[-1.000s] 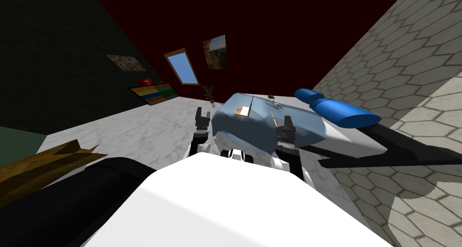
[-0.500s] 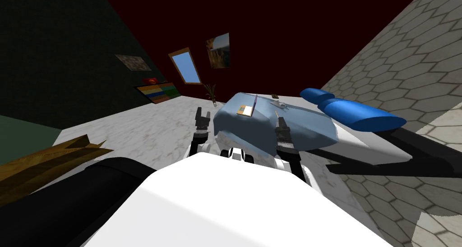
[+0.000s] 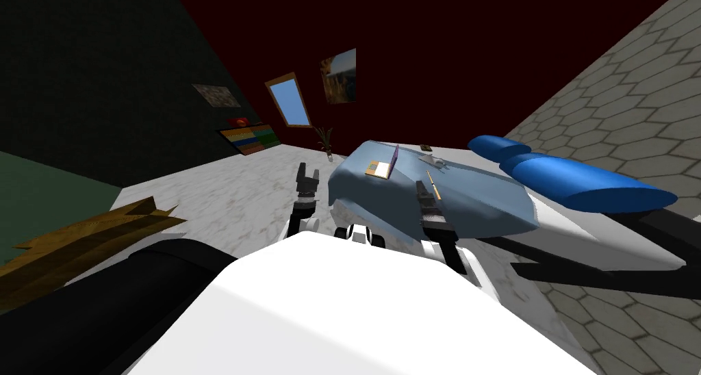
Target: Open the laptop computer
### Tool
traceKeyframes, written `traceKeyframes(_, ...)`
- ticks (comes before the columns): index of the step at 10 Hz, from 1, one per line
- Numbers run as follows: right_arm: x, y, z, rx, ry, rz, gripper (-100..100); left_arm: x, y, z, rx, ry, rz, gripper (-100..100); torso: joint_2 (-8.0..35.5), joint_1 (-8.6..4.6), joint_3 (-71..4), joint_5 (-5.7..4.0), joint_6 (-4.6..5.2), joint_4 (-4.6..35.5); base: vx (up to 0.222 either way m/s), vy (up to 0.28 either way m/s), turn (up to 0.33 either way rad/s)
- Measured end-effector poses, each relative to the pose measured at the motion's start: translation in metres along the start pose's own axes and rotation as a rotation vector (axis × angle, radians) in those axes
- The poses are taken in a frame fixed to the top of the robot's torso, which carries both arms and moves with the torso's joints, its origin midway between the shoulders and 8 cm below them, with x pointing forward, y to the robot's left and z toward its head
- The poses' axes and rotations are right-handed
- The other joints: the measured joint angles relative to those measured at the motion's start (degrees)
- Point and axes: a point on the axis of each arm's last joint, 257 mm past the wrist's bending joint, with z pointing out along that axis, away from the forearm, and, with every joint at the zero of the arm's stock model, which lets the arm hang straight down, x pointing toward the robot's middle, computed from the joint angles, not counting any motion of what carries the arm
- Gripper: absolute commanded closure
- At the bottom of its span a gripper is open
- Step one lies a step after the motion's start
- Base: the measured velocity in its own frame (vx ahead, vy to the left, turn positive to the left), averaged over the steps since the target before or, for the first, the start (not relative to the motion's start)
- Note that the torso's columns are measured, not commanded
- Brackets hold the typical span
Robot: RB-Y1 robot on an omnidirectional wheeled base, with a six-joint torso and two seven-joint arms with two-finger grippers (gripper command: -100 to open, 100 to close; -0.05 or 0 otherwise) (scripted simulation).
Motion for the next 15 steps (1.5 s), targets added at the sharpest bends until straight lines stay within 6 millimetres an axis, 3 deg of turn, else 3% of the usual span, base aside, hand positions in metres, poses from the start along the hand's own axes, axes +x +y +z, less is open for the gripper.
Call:
traceKeyframes(5,0.003,-0.055,0.006,0.11,0.088,-0.304,-100,0.0,0.0,0.0,0.0,0.0,0.0,0,0.0,-0.02,0.0,-0.01,0.0,0.0,0.046,0.089,0.121)
traceKeyframes(8,-0.003,-0.102,0.003,0.188,0.143,-0.507,-100,0.0,0.0,0.0,0.0,0.0,0.0,0,0.0,0.0,0.0,0.0,0.0,0.0,0.061,0.095,0.132)
traceKeyframes(13,-0.033,-0.165,0.003,0.306,0.219,-0.811,-100,0.0,0.0,0.0,0.0,0.0,0.0,0,0.1,-0.11,0.1,-0.04,-0.01,0.0,0.045,0.072,0.112)
traceKeyframes(15,-0.055,-0.189,0.003,0.359,0.252,-0.952,-100,0.0,0.0,0.0,0.0,0.0,0.0,0,-0.1,0.06,0.0,0.01,0.0,0.0,0.059,0.093,0.142)
